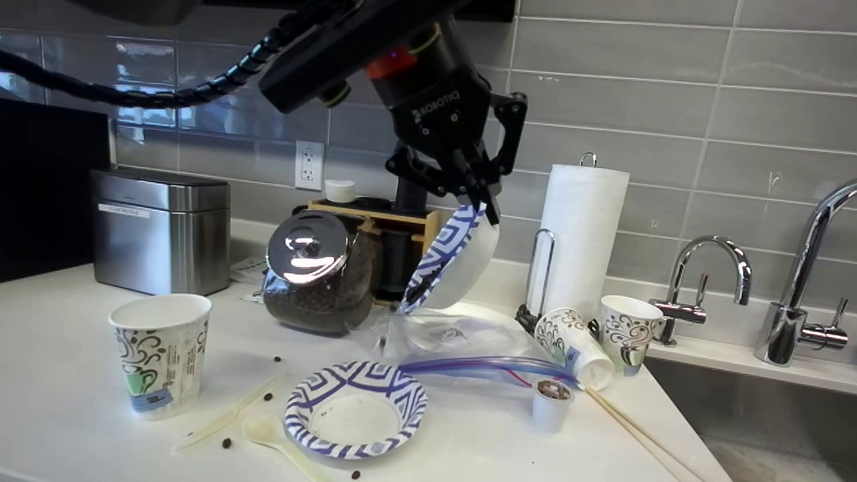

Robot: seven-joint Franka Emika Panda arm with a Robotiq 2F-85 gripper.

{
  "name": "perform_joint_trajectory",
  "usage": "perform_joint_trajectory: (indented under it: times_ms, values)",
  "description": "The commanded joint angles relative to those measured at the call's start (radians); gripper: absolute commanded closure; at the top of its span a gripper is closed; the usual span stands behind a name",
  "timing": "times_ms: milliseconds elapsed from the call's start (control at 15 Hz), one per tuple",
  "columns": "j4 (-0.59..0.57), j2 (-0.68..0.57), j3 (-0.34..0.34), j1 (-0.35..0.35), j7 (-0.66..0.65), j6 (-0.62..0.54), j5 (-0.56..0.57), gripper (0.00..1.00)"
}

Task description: Pour contents of the right plate onto the left plate

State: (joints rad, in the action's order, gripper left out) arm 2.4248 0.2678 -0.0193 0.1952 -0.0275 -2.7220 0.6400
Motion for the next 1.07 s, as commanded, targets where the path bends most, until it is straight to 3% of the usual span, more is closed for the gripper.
perform_joint_trajectory:
  times_ms: [0,467,1000]
  values:
    - [0.048,0.051,0.022,0.02,-0.084,-0.019,0.068,0.99]
    - [0.086,0.113,0.045,0.019,-0.14,-0.005,0.144,0.99]
    - [0.129,0.19,0.143,0.081,-0.29,0.097,0.283,0.99]
